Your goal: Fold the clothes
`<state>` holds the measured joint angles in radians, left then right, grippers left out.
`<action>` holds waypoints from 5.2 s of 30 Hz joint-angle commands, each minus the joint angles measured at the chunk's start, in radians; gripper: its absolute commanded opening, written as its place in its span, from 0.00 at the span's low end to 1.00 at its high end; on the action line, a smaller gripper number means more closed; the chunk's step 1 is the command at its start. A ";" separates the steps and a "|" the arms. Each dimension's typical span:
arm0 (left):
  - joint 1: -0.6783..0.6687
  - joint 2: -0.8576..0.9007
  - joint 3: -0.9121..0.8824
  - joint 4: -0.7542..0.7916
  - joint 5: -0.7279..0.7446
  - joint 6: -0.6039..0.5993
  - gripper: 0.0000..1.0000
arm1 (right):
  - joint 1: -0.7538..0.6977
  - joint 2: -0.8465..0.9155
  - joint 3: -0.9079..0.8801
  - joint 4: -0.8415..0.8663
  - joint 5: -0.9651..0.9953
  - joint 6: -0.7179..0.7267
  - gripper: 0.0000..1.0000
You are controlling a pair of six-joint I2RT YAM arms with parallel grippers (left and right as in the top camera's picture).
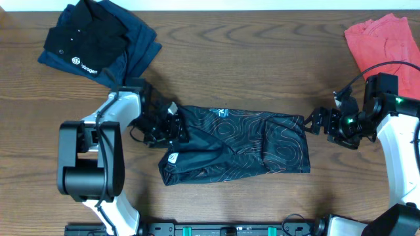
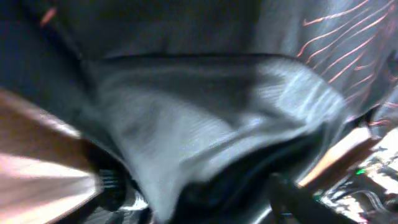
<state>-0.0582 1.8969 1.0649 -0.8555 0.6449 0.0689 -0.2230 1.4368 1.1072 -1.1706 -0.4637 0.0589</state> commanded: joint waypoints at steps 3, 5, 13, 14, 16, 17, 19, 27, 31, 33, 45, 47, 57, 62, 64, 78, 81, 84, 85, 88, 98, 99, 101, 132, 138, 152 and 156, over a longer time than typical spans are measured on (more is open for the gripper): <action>-0.029 0.048 -0.032 0.051 -0.061 0.015 0.41 | 0.002 -0.012 0.018 -0.004 -0.016 -0.016 0.94; -0.031 0.048 -0.032 0.058 -0.061 0.001 0.40 | 0.002 -0.012 0.018 -0.006 -0.016 -0.016 0.95; -0.030 0.048 -0.032 0.057 -0.062 0.002 0.34 | 0.002 -0.012 0.018 0.005 0.021 -0.024 0.96; -0.030 0.048 -0.032 0.057 -0.062 0.002 0.45 | 0.002 -0.012 0.017 0.010 0.053 -0.024 0.96; -0.030 0.048 -0.032 0.057 -0.062 0.002 0.98 | 0.002 -0.011 0.016 0.022 0.109 -0.023 0.97; -0.030 0.048 -0.032 0.057 -0.067 0.001 0.98 | 0.001 -0.010 0.016 0.033 0.135 -0.014 0.97; -0.030 0.048 -0.032 0.058 -0.093 0.000 0.98 | 0.000 -0.006 0.016 0.060 0.149 0.018 0.98; 0.006 0.048 -0.011 0.049 -0.167 -0.108 0.98 | 0.002 0.067 0.008 0.135 0.161 0.068 0.98; 0.055 0.048 0.003 0.050 -0.167 -0.135 0.98 | 0.002 0.135 -0.012 0.143 0.160 0.063 0.98; 0.079 0.048 0.004 0.050 -0.167 -0.134 0.98 | 0.002 0.170 -0.017 0.142 0.154 0.063 0.95; 0.203 0.048 0.003 0.050 -0.167 -0.157 0.98 | 0.026 0.257 -0.065 0.243 0.075 0.017 0.98; 0.209 0.048 0.003 0.049 -0.167 -0.157 0.98 | 0.035 0.268 -0.090 0.276 0.044 0.018 0.97; 0.209 0.048 0.003 0.042 -0.167 -0.157 0.98 | 0.104 0.272 -0.190 0.368 0.003 0.034 0.97; 0.209 0.048 0.003 0.040 -0.167 -0.157 0.98 | 0.109 0.272 -0.206 0.377 0.003 0.034 0.82; 0.209 0.048 0.003 0.035 -0.167 -0.157 0.98 | 0.109 0.272 -0.206 0.378 0.003 0.034 0.74; 0.209 0.048 0.003 0.030 -0.167 -0.156 0.98 | 0.158 0.272 -0.214 0.420 0.025 0.080 0.01; 0.209 0.048 0.003 0.026 -0.167 -0.157 0.98 | 0.158 0.271 -0.213 0.420 0.087 0.117 0.01; 0.209 0.048 0.003 0.024 -0.167 -0.156 0.98 | 0.158 0.264 -0.201 0.404 0.120 0.121 0.01; 0.209 0.048 0.003 0.024 -0.167 -0.156 0.98 | 0.158 0.261 -0.190 0.391 0.136 0.121 0.01; 0.209 0.048 0.003 0.024 -0.167 -0.156 0.98 | 0.159 0.242 -0.140 0.325 0.190 0.120 0.01; 0.209 0.048 0.003 0.024 -0.167 -0.157 0.98 | 0.239 0.179 -0.038 0.234 0.282 0.142 0.01; 0.209 0.048 0.003 0.024 -0.167 -0.157 0.98 | 0.260 0.179 -0.038 0.236 0.285 0.154 0.01; 0.209 0.048 0.003 0.024 -0.167 -0.156 0.98 | 0.306 0.179 -0.039 0.238 0.320 0.175 0.01; 0.209 0.048 0.003 0.024 -0.167 -0.157 0.98 | 0.777 0.200 0.035 0.317 0.474 0.415 0.02; 0.209 0.048 0.003 0.023 -0.167 -0.157 0.98 | 0.867 0.254 0.035 0.356 0.475 0.454 0.02; 0.209 0.048 0.003 0.023 -0.167 -0.157 0.98 | 0.941 0.307 0.035 0.483 0.352 0.510 0.44; 0.209 0.048 0.003 0.023 -0.167 -0.157 0.98 | 0.939 0.306 0.053 0.466 0.325 0.508 0.53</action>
<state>0.1413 1.8839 1.0992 -0.8406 0.6014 -0.1013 0.7120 1.7367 1.1286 -0.6918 -0.1013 0.5564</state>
